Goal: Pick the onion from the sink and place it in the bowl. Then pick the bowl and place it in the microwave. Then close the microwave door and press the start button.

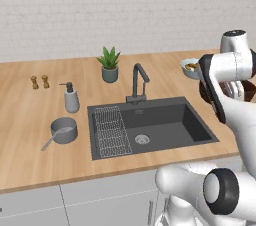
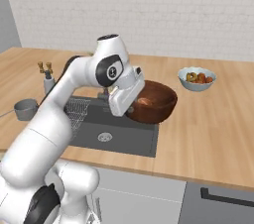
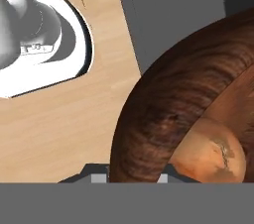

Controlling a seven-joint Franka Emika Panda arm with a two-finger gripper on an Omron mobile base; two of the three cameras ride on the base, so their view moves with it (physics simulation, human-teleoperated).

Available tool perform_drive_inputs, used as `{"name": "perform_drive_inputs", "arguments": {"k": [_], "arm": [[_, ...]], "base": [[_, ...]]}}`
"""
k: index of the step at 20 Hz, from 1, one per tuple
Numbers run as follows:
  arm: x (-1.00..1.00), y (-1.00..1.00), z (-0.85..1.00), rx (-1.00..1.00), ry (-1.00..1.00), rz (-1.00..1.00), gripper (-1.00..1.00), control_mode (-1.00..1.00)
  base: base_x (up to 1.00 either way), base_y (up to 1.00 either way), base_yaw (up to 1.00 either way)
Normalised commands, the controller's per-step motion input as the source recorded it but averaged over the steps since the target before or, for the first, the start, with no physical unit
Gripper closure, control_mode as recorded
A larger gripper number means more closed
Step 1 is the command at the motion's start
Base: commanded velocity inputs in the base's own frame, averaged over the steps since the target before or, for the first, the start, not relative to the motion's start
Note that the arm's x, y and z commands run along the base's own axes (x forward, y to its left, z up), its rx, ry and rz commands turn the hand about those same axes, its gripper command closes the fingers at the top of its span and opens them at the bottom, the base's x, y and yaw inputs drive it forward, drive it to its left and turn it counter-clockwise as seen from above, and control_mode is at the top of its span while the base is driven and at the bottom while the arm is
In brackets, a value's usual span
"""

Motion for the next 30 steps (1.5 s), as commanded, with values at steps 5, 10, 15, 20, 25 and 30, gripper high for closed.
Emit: {"name": "perform_drive_inputs", "arguments": {"k": [5,10,15,20,25,30], "arm": [[-0.24,0.61,0.42,0.01,0.0,0.12,1.0,-1.0],[-0.35,0.51,0.26,0.0,-0.06,0.11,1.0,-1.0],[-0.37,0.23,0.12,0.0,-0.11,0.11,1.0,-1.0],[-0.38,0.14,0.23,0.0,-0.24,0.06,1.0,-1.0],[-0.22,0.34,0.4,0.0,-0.17,0.0,1.0,-1.0],[-0.33,0.27,0.27,0.0,0.0,0.0,1.0,1.0]], "base": [[0.0,0.0,0.0],[0.0,0.0,0.0],[0.0,0.0,0.0],[0.0,0.0,0.0],[0.0,0.0,0.0],[-0.15,0.01,0.0]]}}
